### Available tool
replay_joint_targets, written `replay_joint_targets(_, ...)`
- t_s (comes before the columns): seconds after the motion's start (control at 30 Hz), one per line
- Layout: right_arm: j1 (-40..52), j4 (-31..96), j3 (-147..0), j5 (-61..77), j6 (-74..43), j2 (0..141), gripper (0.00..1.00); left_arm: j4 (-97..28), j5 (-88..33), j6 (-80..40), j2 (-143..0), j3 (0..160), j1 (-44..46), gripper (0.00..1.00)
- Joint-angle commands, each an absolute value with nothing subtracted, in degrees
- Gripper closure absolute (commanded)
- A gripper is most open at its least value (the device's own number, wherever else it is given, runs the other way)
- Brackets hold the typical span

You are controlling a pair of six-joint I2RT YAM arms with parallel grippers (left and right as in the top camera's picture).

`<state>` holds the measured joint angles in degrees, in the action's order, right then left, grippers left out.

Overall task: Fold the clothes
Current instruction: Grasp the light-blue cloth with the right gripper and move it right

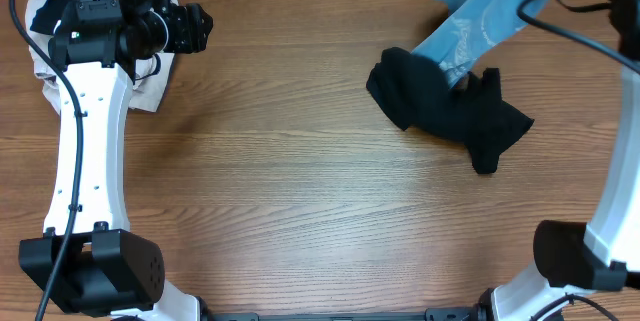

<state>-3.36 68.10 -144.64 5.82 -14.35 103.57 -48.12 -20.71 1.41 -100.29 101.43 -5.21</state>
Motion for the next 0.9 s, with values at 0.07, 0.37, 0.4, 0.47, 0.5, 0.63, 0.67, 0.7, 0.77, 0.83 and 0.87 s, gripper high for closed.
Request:
replay_joint_targets(0.07, -7.7, 68.6, -147.9, -6.0, -13.5, 98.0, 0.96, -48.0, -20.3, 1.8, -100.2, 103.0, -5.1, 0.4)
replay_joint_targets(0.37, -26.6, 68.5, -146.8, -3.5, -18.3, 99.4, 0.96, -47.7, -20.3, 1.8, -100.2, 103.0, -5.1, 0.39)
replay_joint_targets(0.4, -28.6, 68.3, -146.8, -2.2, -18.3, 100.0, 0.96, -47.7, -20.3, 1.7, -100.2, 103.0, -5.1, 0.39)
replay_joint_targets(0.47, -32.1, 67.7, -146.6, 1.1, -18.3, 101.1, 0.96, -47.7, -20.3, 1.7, -100.2, 103.0, -5.1, 0.39)
replay_joint_targets(0.5, -33.5, 67.5, -146.6, 2.4, -19.0, 101.7, 0.96, -47.7, -20.3, 1.7, -100.2, 103.0, -5.1, 0.39)
replay_joint_targets(0.63, -38.4, 67.5, -146.6, 4.8, -21.6, 104.3, 0.96, -47.8, -20.3, 1.7, -100.2, 103.0, -5.1, 0.39)
replay_joint_targets(0.67, -39.4, 67.7, -146.6, 5.8, -21.5, 104.7, 0.96, -47.8, -20.3, 1.7, -100.2, 103.0, -5.1, 0.38)
replay_joint_targets(0.7, -40.2, 68.4, -146.6, 6.3, -21.6, 105.2, 0.96, -47.8, -20.3, 1.7, -100.2, 103.0, -5.1, 0.37)
replay_joint_targets(0.77, -41.6, 70.8, -146.6, 5.6, -22.7, 105.8, 0.96, -47.7, -20.4, 1.7, -100.2, 103.0, -5.1, 0.36)
replay_joint_targets(0.83, -42.5, 74.1, -146.6, 4.4, -22.8, 106.5, 0.95, -47.7, -20.4, 1.7, -100.2, 103.0, -5.1, 0.36)
replay_joint_targets(0.87, -42.9, 76.6, -146.5, 3.4, -22.8, 107.1, 0.91, -47.7, -20.4, 1.7, -100.2, 103.0, -5.1, 0.36)
